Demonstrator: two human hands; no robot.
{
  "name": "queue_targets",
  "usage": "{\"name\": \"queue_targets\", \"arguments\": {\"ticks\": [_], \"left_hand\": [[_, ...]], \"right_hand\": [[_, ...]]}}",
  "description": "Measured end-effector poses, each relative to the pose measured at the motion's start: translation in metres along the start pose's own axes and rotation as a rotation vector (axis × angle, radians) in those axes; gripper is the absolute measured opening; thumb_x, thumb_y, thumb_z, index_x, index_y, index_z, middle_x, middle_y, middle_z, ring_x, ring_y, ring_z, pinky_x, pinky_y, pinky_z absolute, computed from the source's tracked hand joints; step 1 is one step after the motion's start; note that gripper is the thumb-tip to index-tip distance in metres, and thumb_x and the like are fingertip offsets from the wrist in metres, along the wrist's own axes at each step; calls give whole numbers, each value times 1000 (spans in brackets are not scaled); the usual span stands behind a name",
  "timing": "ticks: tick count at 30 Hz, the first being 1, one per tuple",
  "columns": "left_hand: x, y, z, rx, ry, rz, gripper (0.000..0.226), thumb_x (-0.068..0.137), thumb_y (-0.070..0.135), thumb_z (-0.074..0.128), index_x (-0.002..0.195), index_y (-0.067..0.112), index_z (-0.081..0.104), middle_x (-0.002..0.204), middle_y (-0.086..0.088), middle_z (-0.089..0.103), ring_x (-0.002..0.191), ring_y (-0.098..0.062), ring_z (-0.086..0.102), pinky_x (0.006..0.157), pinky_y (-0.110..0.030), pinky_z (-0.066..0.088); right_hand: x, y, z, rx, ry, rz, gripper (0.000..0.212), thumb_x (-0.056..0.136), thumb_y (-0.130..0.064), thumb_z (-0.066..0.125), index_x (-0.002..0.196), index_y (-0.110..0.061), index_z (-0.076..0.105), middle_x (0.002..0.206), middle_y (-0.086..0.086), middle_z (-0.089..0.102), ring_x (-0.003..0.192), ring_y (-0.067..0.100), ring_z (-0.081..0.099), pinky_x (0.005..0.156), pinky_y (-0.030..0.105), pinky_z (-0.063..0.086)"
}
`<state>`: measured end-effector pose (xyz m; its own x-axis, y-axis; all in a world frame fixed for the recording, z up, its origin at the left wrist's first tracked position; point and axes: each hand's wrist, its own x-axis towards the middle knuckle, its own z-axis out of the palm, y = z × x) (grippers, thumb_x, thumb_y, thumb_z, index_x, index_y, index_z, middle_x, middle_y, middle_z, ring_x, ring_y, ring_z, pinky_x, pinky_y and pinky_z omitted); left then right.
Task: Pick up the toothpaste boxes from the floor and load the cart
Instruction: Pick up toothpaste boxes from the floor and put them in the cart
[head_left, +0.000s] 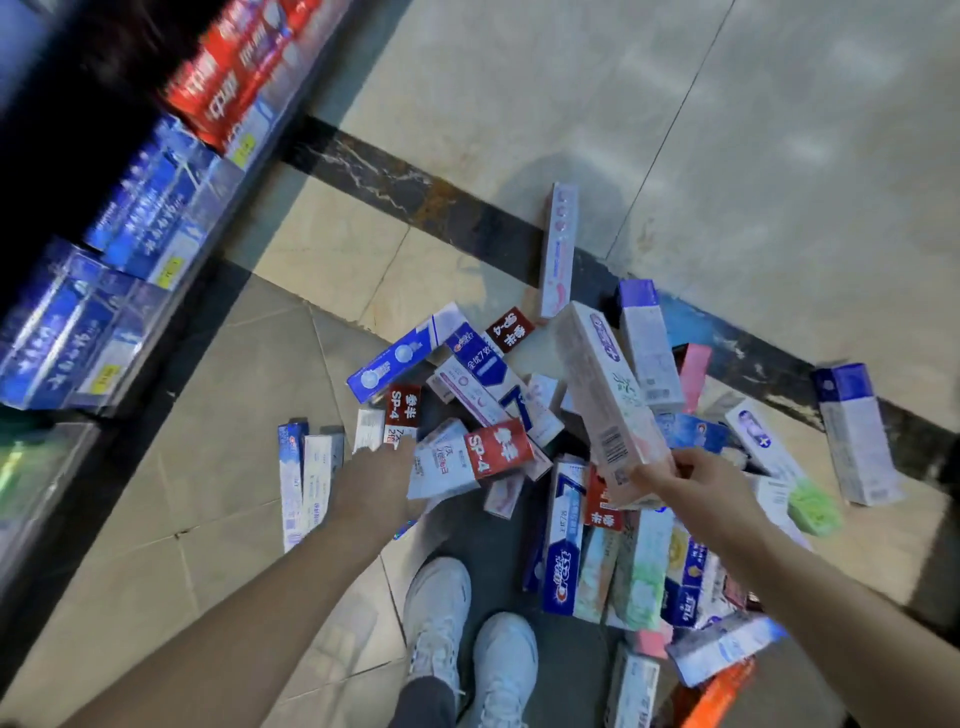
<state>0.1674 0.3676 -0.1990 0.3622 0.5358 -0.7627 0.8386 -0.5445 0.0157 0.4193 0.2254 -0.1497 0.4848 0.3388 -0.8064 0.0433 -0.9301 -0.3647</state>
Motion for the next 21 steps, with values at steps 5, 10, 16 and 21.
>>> {"name": "queue_targets", "arguments": {"ticks": [5, 10, 16, 21], "left_hand": [[-90, 4, -101, -355, 88, -115, 53, 79, 52, 64, 111, 15, 44, 104, -7, 62, 95, -28, 60, 63, -28, 37], [-196, 20, -200, -618, 134, -157, 55, 74, 58, 68, 107, 18, 51, 107, -3, 61, 101, -27, 59, 75, -31, 43], [-308, 13, -267, -766, 164, -52, 44, 71, 62, 69, 77, 24, 46, 79, 8, 60, 71, -14, 58, 54, -26, 35], [-376, -11, -279, -759, 199, -47, 56, 70, 68, 65, 99, 22, 54, 93, 5, 61, 85, -17, 59, 73, -31, 46]], "right_hand": [[-102, -53, -63, -21, 44, -20, 14, 84, -24, 68, 91, -14, 61, 78, 1, 66, 51, 15, 49, 46, 26, 35], [-225, -98, -110, 24, 141, -61, 16, 79, -28, 71, 83, -16, 62, 75, 0, 64, 61, 18, 55, 55, 33, 36], [-342, -117, -128, 100, 251, -162, 32, 77, -45, 73, 92, -17, 67, 81, -1, 70, 75, 19, 65, 70, 39, 50], [-424, -127, -129, 176, 297, -247, 24, 83, -33, 70, 99, -17, 61, 92, -3, 68, 76, 11, 63, 68, 36, 52]]}}
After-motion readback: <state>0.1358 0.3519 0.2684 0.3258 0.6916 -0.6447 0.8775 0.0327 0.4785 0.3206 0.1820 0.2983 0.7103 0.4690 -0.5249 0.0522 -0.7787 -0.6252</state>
